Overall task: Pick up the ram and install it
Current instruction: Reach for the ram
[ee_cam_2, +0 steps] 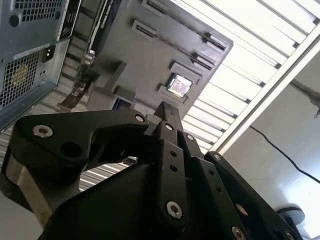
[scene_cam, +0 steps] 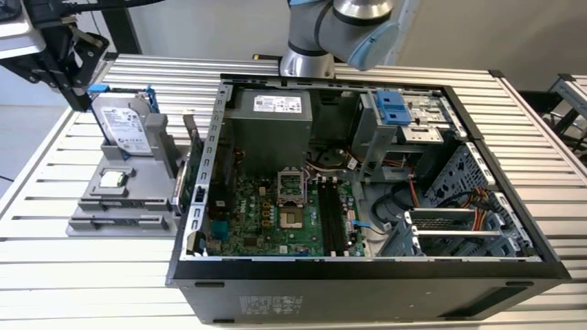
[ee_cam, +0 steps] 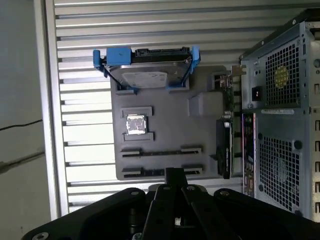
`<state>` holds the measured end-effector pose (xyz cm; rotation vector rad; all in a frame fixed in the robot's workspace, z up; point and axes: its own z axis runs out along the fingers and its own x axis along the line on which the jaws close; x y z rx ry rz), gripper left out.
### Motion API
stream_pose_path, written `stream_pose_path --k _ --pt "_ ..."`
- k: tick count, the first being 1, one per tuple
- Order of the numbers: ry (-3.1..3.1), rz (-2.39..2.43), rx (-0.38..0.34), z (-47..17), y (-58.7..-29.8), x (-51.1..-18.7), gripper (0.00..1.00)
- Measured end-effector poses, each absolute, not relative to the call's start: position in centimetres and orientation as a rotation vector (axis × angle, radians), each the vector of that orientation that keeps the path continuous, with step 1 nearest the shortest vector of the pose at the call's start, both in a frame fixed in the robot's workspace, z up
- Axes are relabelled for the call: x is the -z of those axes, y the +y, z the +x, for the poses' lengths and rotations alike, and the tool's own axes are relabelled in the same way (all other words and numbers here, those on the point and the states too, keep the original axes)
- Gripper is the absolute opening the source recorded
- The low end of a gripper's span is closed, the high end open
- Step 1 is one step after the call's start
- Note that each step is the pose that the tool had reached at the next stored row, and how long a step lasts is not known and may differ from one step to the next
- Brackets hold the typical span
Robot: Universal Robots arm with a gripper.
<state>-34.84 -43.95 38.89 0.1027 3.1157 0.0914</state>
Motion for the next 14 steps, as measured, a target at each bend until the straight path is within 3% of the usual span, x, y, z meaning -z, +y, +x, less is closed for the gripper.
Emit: stream_pose_path --k 10,14 --pt "3.116 0.103 -0.091 -34.9 -47.8 -38.9 0.0" --pt "3.117 0.083 -0.092 -34.9 -48.1 -38.9 0.0"
